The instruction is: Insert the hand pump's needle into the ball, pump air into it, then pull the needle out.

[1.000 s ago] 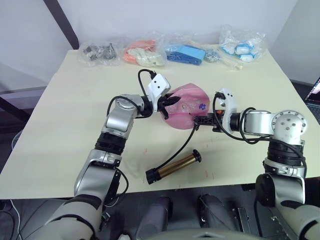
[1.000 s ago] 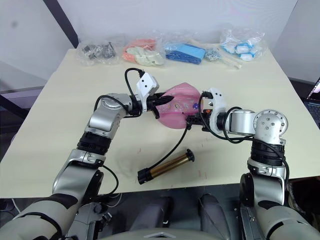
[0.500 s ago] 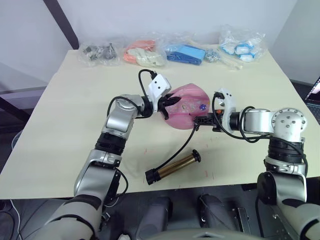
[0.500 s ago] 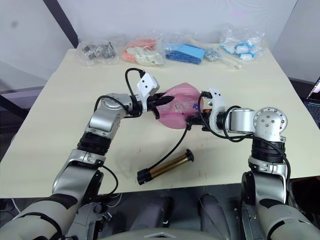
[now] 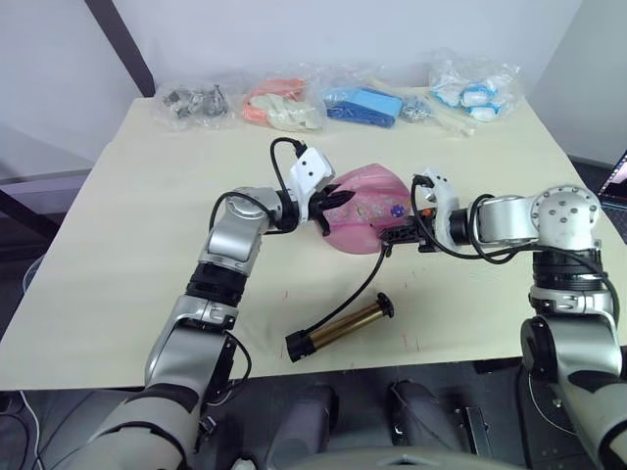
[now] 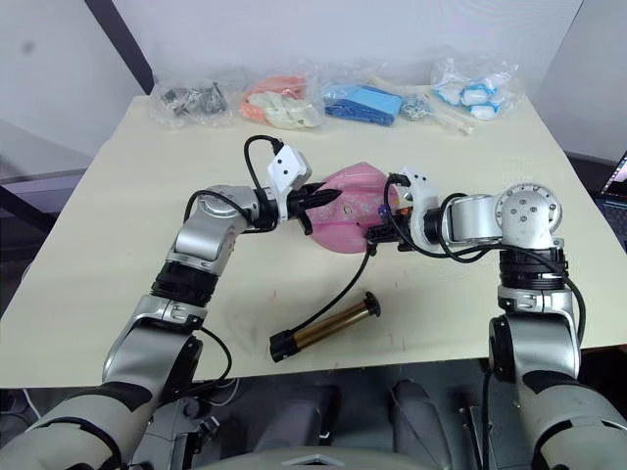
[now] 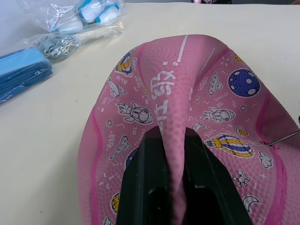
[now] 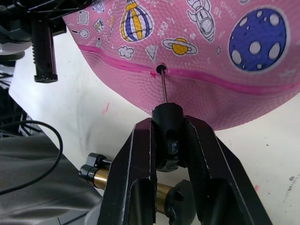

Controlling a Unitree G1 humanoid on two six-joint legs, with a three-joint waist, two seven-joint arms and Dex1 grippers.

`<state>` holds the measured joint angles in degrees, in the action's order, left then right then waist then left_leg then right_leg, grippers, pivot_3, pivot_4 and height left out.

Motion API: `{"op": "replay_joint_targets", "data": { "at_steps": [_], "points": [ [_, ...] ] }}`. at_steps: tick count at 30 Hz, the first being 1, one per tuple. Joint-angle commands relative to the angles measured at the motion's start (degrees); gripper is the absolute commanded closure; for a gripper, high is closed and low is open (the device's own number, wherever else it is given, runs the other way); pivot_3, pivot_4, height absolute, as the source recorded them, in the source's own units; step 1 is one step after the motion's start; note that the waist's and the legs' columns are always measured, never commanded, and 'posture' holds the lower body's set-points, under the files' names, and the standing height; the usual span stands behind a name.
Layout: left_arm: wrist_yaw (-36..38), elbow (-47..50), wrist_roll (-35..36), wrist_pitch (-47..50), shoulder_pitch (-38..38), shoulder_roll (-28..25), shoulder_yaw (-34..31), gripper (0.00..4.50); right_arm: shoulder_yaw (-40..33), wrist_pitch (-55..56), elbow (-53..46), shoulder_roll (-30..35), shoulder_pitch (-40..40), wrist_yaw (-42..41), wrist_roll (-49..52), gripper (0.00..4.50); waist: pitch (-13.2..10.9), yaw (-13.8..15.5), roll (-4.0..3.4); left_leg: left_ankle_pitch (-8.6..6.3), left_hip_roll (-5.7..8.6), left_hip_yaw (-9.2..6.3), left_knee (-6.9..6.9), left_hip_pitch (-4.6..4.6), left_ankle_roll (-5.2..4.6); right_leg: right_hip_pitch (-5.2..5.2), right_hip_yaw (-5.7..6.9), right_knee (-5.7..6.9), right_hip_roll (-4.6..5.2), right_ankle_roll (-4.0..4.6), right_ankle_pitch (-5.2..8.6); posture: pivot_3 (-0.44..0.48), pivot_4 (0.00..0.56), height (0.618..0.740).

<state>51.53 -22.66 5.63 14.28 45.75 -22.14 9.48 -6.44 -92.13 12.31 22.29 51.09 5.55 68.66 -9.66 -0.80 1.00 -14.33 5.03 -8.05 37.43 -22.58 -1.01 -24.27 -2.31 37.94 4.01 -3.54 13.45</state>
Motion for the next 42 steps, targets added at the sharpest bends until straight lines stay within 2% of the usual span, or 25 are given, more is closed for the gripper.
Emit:
{"op": "replay_joint_targets", "data": {
  "at_steps": [1, 16, 42],
  "points": [
    [1.5, 2.4, -0.2, -0.2, -1.3, 0.7, 1.7, 4.38, 1.0, -0.4, 2.2, 0.7, 2.7, -1.3, -0.5, 4.15, 0.0, 0.0, 0.00, 0.00, 0.00, 0.00, 0.00, 0.00, -0.01, 0.00, -0.01, 0.00, 0.00, 0.00, 0.00, 0.000, 0.150, 0.740],
    [1.3, 3.3, -0.1, 0.1, -1.9, 1.4, 1.7, 4.38, -1.7, -0.4, 10.6, -0.8, 7.9, -2.7, -7.1, 4.15, 0.0, -0.2, -0.01, 0.00, -0.01, 0.01, 0.00, 0.00, -0.01, -0.01, -0.01, 0.00, 0.00, 0.00, -0.01, 0.000, 0.150, 0.740],
    [1.1, 1.9, -0.7, -1.0, -1.6, 1.3, 1.9, 4.38, 4.1, -0.4, 9.2, 3.9, 6.9, -7.7, -9.3, 4.15, 0.0, 0.2, -0.01, 0.01, 0.05, -0.01, 0.02, -0.03, 0.00, 0.00, 0.00, -0.01, 0.01, -0.02, -0.05, 0.000, 0.150, 0.740]
  ]
}}
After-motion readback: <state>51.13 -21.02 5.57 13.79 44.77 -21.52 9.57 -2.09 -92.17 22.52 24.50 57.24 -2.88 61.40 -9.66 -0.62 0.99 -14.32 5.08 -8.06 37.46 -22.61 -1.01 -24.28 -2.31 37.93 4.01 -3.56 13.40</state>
